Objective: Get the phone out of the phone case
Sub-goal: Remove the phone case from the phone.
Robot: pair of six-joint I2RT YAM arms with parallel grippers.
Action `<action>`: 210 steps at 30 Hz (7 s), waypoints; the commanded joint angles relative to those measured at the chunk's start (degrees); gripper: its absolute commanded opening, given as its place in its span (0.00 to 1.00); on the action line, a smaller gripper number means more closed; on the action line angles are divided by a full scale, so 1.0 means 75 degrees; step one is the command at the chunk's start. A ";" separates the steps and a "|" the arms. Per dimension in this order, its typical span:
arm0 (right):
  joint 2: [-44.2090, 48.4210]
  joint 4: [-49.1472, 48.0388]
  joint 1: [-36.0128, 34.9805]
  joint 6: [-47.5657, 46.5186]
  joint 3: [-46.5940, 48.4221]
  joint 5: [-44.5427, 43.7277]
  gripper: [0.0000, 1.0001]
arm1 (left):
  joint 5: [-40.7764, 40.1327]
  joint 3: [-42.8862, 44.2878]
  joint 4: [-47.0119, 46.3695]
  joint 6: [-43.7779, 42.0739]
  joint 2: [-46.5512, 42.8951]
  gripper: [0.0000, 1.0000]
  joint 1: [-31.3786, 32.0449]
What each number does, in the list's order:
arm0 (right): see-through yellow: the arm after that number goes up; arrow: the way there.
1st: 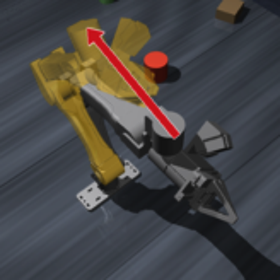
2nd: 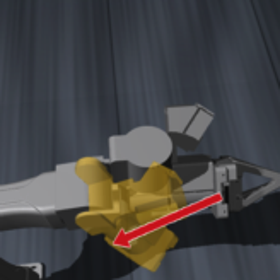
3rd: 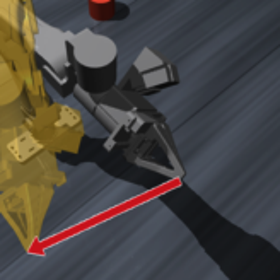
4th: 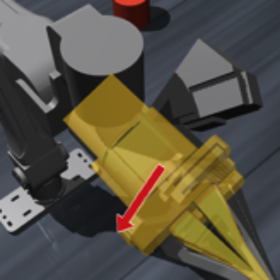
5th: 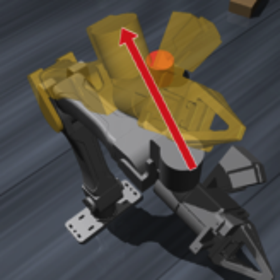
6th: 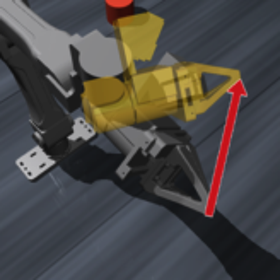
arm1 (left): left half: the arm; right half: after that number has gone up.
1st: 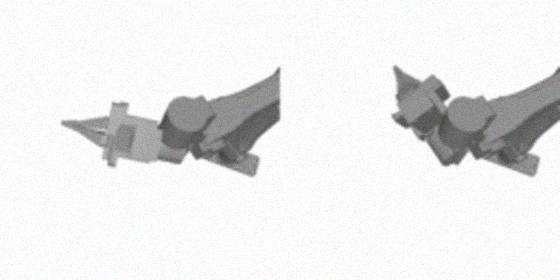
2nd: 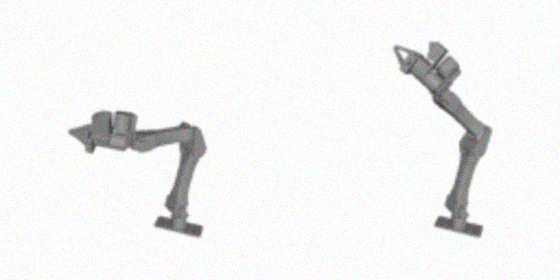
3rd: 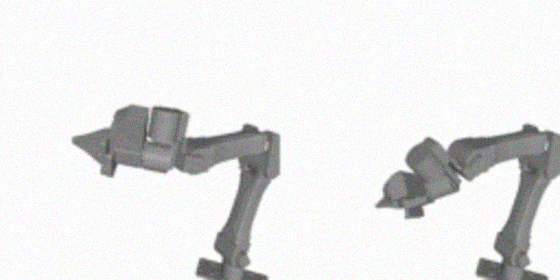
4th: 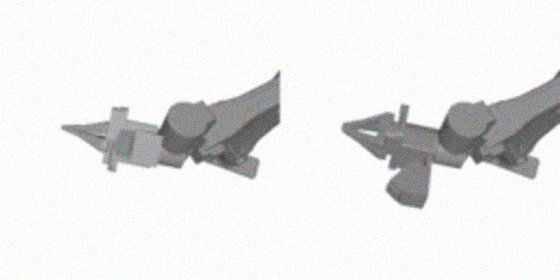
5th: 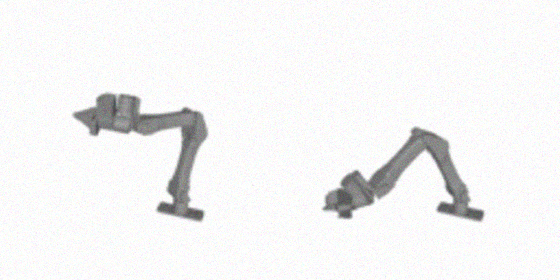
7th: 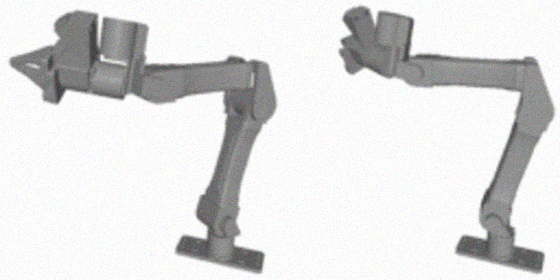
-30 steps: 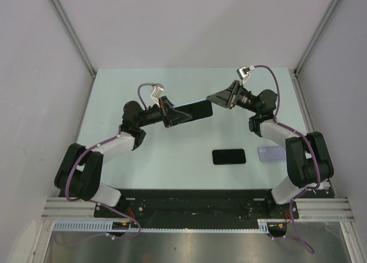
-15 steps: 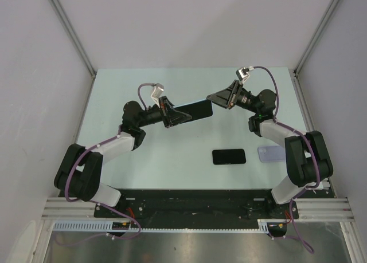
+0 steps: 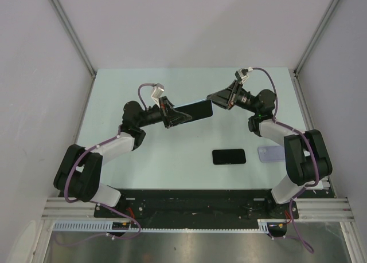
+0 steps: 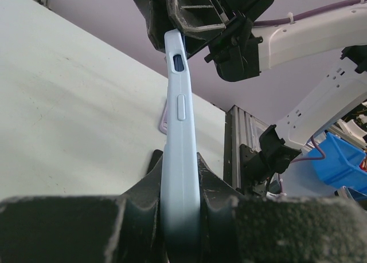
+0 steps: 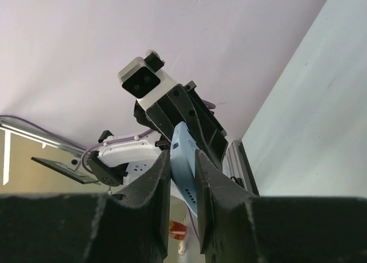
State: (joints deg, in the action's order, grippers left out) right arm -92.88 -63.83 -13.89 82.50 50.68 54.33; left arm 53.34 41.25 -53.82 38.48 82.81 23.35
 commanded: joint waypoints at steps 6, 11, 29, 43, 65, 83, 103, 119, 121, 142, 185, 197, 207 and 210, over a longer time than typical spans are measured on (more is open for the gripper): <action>-0.0354 0.0261 0.0047 0.0156 0.0028 -0.0775 0.19 | 0.1454 0.0347 -0.1050 -0.0256 -0.0611 0.00 0.0472; -0.0413 0.0308 0.0047 0.0168 0.0028 -0.0810 0.18 | 0.1548 0.0335 -0.1132 -0.0220 -0.0588 0.00 0.0495; 0.0571 -0.0102 0.0644 -0.1519 0.0017 -0.0470 0.43 | 0.1267 0.0335 -0.1203 -0.0091 -0.0494 0.00 0.0507; 0.0806 0.0179 0.0832 -0.2679 0.0017 -0.0037 0.42 | 0.1068 0.0324 -0.1203 -0.0150 -0.0435 0.00 0.0495; 0.1427 0.0999 0.0598 -0.4906 0.0017 0.0526 0.39 | 0.0939 0.0300 -0.1203 -0.0208 -0.0400 0.00 0.0379; 0.2153 0.2018 0.0469 -0.7282 0.0028 0.0924 0.40 | 0.0939 0.0394 -0.0969 -0.0337 -0.0330 0.00 -0.0183; 0.2576 0.8040 0.0306 -1.3596 0.0685 0.1687 0.42 | 0.0457 0.1061 0.2031 -0.2505 -0.0506 0.00 -0.0641; 0.2236 0.9237 -0.0316 -1.4949 0.0685 0.1206 0.43 | 0.0997 0.1167 0.2536 -0.3280 -0.0342 0.00 -0.0794; 0.2189 0.9273 -0.0316 -1.4996 0.0673 0.1241 0.43 | 0.1125 0.1132 0.2536 -0.3046 -0.0318 0.00 -0.0794; 0.1873 0.9402 -0.0644 -1.5336 0.0673 0.1112 0.40 | 0.1805 0.0933 0.2501 -0.2623 -0.0306 0.00 -0.0442; 0.1661 0.8980 -0.0515 -1.4445 0.0673 0.2835 0.29 | 0.2099 0.0781 0.2172 -0.2424 -0.0201 0.00 -0.0114; 0.1732 0.9413 -0.0539 -1.5323 0.0673 0.2694 0.20 | 0.2239 0.0804 0.2114 -0.2341 -0.0154 0.00 -0.0114; 0.1825 1.0116 -0.0609 -1.6648 0.0673 0.2460 0.17 | 0.2860 0.0851 0.2067 -0.2236 -0.0060 0.00 -0.0044; 0.1896 1.0024 -0.0597 -1.6765 0.0638 0.2308 0.15 | 0.3012 0.0851 0.2055 -0.2236 -0.0060 0.00 0.0015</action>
State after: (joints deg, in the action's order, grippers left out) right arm -80.05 10.98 -18.04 -38.17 53.76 74.06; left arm 70.35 46.61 -34.04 19.53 83.09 22.04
